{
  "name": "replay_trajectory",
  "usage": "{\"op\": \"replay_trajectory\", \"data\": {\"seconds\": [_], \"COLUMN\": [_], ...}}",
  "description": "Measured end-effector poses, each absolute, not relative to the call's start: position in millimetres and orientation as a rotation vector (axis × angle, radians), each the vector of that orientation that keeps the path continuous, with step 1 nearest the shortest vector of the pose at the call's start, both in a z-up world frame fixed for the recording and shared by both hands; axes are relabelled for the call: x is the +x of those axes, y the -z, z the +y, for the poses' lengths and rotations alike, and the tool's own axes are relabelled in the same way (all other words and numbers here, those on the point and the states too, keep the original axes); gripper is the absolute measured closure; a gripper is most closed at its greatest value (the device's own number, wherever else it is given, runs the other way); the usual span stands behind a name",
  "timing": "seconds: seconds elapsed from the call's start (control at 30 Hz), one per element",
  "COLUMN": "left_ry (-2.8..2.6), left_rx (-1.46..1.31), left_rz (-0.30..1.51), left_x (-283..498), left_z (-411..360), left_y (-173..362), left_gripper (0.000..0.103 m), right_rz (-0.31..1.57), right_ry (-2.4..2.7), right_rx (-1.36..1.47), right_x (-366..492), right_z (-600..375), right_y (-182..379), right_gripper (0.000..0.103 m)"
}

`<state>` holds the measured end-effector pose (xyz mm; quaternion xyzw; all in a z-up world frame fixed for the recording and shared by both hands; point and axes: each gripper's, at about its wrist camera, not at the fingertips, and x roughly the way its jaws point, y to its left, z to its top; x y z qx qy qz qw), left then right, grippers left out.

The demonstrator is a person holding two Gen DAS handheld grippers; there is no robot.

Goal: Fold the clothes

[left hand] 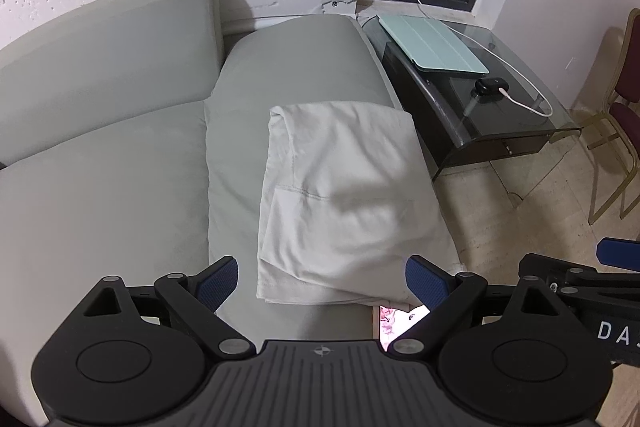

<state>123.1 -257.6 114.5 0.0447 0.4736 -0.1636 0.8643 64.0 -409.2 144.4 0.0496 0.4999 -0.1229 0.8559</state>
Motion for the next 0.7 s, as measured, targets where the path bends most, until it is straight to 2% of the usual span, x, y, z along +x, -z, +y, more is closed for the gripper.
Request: {"op": "replay_trajectory", "data": {"seconds": [0.7], "left_ry": [0.330], "left_rx": [0.093], "left_rz": [0.977], "left_x": [122.0], "left_z": [-256.2], "left_y": [-112.7], "left_gripper": [0.011], "right_rz": [1.050], "right_ry": [0.276], "right_rx": [0.096], "right_x": [62.5], "right_z": [-403.1], "right_y": [-141.4], "right_gripper": [0.020]}}
